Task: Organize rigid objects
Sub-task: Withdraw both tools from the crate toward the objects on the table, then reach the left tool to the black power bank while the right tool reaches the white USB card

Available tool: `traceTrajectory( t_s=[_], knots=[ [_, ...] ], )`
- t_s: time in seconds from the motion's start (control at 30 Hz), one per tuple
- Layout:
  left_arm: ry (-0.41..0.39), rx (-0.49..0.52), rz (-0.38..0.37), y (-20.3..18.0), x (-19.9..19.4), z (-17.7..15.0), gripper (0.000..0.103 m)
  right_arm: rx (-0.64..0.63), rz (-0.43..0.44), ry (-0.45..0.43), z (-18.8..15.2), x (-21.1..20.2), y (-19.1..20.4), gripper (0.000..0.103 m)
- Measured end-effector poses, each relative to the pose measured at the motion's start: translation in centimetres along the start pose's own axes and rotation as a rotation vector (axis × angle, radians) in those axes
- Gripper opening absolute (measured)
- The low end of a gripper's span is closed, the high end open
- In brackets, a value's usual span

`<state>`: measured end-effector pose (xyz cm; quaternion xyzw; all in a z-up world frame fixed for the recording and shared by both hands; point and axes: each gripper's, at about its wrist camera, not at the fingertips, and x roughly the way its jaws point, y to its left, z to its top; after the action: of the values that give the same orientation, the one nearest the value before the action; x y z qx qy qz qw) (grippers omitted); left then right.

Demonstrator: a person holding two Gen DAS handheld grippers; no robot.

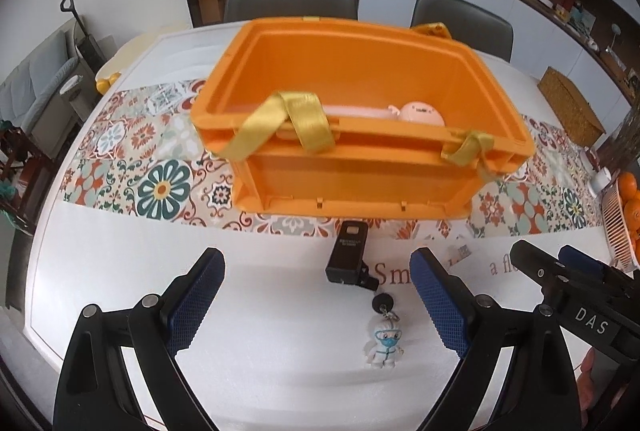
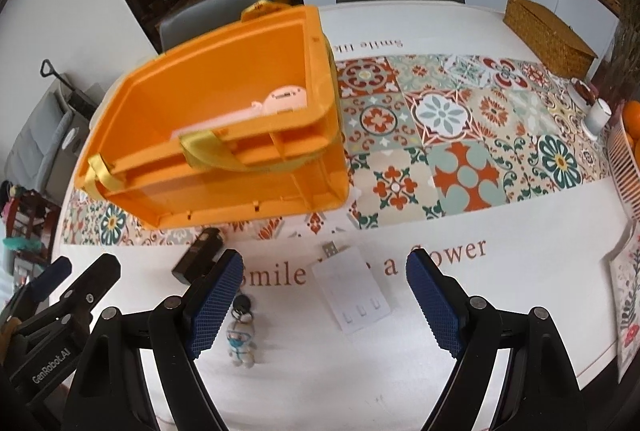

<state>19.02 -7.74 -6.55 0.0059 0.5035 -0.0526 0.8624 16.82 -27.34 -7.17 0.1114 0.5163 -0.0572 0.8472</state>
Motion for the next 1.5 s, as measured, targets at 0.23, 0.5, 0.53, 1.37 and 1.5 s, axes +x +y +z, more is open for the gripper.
traceTrajectory(
  t_s=[0.23, 0.5, 0.53, 1.37, 1.5],
  knots=[
    [0.037, 0.001, 0.000, -0.4, 1.3, -0.8, 0.095, -0.004, -0.004, 0.052, -1.1, 1.8, -0.6, 0.084],
    [0.087, 0.004, -0.001, -0.9, 3.0, -1.8, 0.095, -0.010, -0.006, 0.094, -1.9, 3.2, -0.9, 0.083],
    [0.091, 0.007, 0.002, -1.0, 3.2, -1.9, 0.095, -0.010, -0.008, 0.096, -1.9, 3.3, -1.0, 0.083],
    [0.168, 0.042, -0.010, -2.4, 8.2, -3.3, 0.095, -0.032, -0.010, 0.157, -3.6, 8.6, -1.7, 0.077],
    [0.173, 0.043, -0.011, -2.5, 8.8, -3.4, 0.095, -0.052, -0.014, 0.137, -3.7, 9.2, -1.6, 0.077]
  ],
)
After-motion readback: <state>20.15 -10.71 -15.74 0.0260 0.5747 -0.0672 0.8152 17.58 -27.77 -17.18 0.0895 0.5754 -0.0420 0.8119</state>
